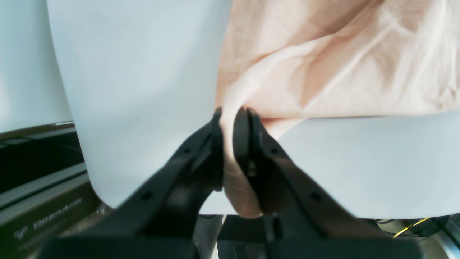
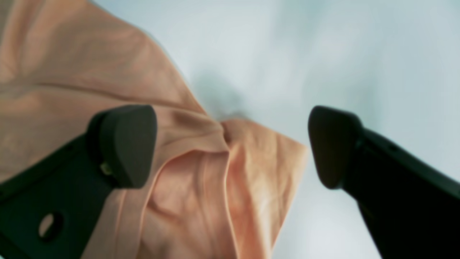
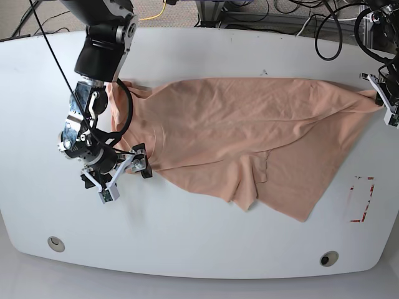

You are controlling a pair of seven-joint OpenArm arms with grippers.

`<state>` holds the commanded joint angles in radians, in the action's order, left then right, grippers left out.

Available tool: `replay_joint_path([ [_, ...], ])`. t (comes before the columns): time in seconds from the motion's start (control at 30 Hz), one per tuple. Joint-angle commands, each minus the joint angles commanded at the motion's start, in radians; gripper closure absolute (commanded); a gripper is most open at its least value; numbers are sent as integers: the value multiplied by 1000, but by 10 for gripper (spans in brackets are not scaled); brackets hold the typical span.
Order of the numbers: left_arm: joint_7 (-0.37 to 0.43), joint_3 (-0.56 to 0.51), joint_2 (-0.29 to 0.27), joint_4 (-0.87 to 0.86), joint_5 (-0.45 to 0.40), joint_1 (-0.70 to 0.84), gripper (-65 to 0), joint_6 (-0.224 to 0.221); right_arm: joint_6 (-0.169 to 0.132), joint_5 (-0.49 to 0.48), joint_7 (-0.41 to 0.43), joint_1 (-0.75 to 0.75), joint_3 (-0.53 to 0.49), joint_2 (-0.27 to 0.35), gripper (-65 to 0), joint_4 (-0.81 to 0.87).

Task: Layout the t-shirt on the table in an organized manner, then fold the t-shirt properly
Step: 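Release with the right gripper and regrasp the shirt's sleeve edge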

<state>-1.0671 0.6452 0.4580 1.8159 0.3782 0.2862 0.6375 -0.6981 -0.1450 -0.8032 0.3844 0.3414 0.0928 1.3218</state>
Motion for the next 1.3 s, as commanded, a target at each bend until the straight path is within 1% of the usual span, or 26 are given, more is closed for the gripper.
replay_joint_path([
  [0.3, 0, 0, 0, 0, 0, 0, 0, 0, 0, 3, 78, 49, -3, -5, -650, -204],
  [0.37, 0, 0, 0, 0, 0, 0, 0, 0, 0, 3, 95, 58, -21, -5, -650, -230],
  [0.57, 0, -2, 0, 0, 0, 0, 0, 0, 0, 0, 173, 64, -158, -5, -650, -290],
  [0.67, 0, -3, 0, 0, 0, 0, 0, 0, 0, -2, 190, 87, -190, -8, -650, -325],
  [0.83, 0, -3, 0, 0, 0, 0, 0, 0, 0, -2, 215, 118, -209, -11, -650, -399],
  [0.9, 0, -3, 0, 0, 0, 0, 0, 0, 0, -2, 250, 135, -207, -23, -650, -454],
  [1.1, 0, -3, 0, 0, 0, 0, 0, 0, 0, -2, 342, 184, -206, -21, -650, -608],
  [1.17, 0, -3, 0, 0, 0, 0, 0, 0, 0, -2, 347, 201, -206, -21, -650, -640],
  [1.3, 0, -3, 0, 0, 0, 0, 0, 0, 0, -2, 344, 204, -210, -28, -645, -640],
])
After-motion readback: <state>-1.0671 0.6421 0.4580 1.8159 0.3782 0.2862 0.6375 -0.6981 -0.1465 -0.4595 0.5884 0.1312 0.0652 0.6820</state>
